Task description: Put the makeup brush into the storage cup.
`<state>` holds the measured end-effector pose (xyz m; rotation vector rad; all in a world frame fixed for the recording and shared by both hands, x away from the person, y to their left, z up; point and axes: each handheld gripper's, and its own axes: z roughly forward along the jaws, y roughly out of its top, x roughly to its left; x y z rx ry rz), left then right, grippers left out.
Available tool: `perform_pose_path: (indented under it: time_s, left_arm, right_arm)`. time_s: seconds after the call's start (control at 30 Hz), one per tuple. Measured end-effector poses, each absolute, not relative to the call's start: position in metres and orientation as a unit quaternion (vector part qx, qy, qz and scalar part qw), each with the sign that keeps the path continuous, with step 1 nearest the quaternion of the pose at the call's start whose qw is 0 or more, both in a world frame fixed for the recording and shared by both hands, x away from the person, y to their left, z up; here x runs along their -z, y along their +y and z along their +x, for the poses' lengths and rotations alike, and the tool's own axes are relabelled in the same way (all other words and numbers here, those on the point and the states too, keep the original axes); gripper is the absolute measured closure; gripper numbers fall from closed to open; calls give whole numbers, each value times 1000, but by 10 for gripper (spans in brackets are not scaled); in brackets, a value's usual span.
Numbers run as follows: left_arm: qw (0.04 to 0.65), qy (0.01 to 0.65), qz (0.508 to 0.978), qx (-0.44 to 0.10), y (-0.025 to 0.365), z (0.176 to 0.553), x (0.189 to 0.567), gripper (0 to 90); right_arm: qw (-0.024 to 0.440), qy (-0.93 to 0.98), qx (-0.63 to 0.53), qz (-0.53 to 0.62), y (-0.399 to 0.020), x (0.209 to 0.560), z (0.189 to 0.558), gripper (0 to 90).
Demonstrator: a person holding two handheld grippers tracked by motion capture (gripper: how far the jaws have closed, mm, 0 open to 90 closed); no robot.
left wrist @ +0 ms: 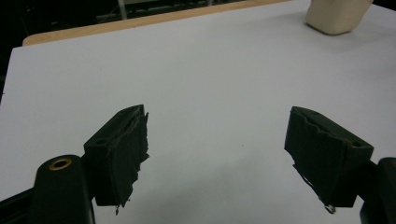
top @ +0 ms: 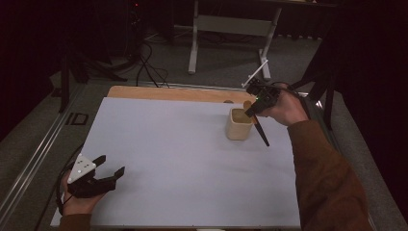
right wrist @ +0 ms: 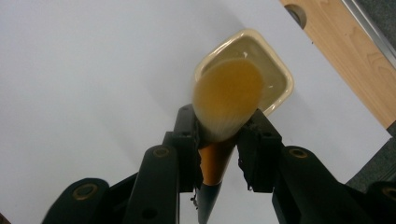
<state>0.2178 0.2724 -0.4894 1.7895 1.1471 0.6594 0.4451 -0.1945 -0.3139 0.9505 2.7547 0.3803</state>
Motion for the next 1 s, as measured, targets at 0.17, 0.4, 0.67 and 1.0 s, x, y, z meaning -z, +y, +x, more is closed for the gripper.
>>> perform_pose_path:
  time_s: [0.17, 0.4, 0.67, 1.0]
  left_arm:
    - [441, 462, 722, -266, 272, 218, 490, 215]
    - [442, 463, 721, -266, 272, 218, 489, 215]
    - [441, 462, 722, -265, 272, 218, 490, 215]
    - [442, 462, 722, -265, 272, 218, 490, 215]
  right_arm:
    - [108, 931, -138, 320, -192, 309, 446, 696]
    - [116, 930, -146, 316, -188, 304, 447, 697]
    - [118, 930, -152, 313, -186, 302, 449, 697]
    - [121, 927, -160, 317, -187, 301, 451, 697]
